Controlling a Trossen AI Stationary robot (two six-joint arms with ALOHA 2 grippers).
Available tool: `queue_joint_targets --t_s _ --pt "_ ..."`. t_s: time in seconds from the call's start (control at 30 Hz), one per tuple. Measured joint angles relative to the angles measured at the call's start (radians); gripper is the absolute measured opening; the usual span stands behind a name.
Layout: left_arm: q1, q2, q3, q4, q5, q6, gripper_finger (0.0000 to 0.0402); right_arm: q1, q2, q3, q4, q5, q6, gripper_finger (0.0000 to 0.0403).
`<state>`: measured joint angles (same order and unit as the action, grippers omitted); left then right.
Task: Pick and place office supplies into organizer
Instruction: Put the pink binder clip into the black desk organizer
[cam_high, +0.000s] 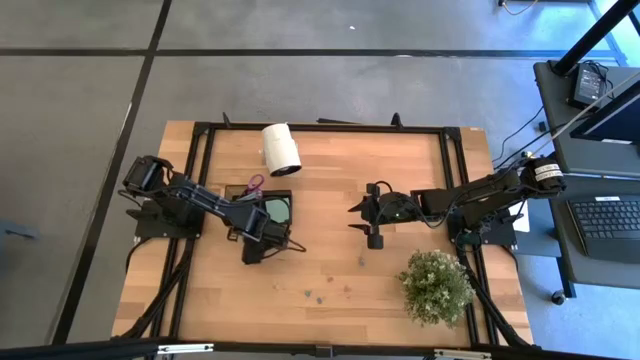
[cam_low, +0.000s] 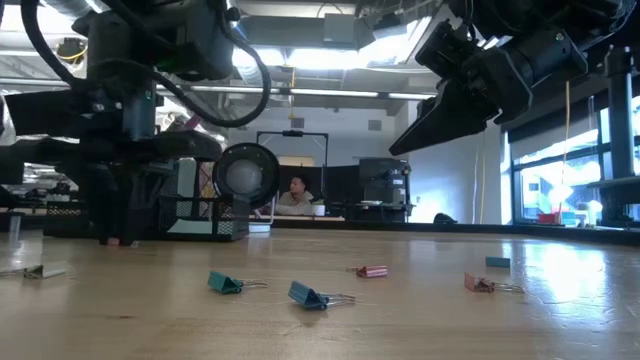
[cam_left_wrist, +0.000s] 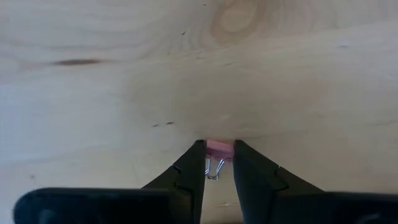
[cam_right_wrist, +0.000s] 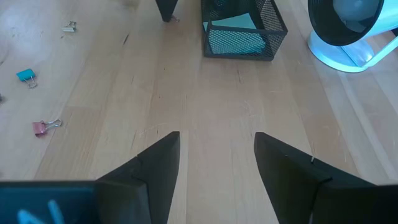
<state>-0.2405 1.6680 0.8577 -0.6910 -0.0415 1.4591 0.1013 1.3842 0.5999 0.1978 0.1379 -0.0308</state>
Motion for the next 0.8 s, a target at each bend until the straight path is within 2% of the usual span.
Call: queue_joint_targets --t_s 0.2,0.33,0.8 --pt "0.000 0.000 0.000 -0.002 0.001 -0.197 0.0054 0.000 0.000 0.000 0.000 0.000 0.000 0.0210" --pt "0.000 0.000 0.000 -0.008 -0.001 -0.391 0.0054 0.000 0.000 0.000 0.000 0.000 -0.005 0.0210" --pt "-0.001 -0.003 0.009 -0.040 -0.030 -1.576 0.0053 0.000 0.000 0.000 0.000 0.000 -0.030 0.0210"
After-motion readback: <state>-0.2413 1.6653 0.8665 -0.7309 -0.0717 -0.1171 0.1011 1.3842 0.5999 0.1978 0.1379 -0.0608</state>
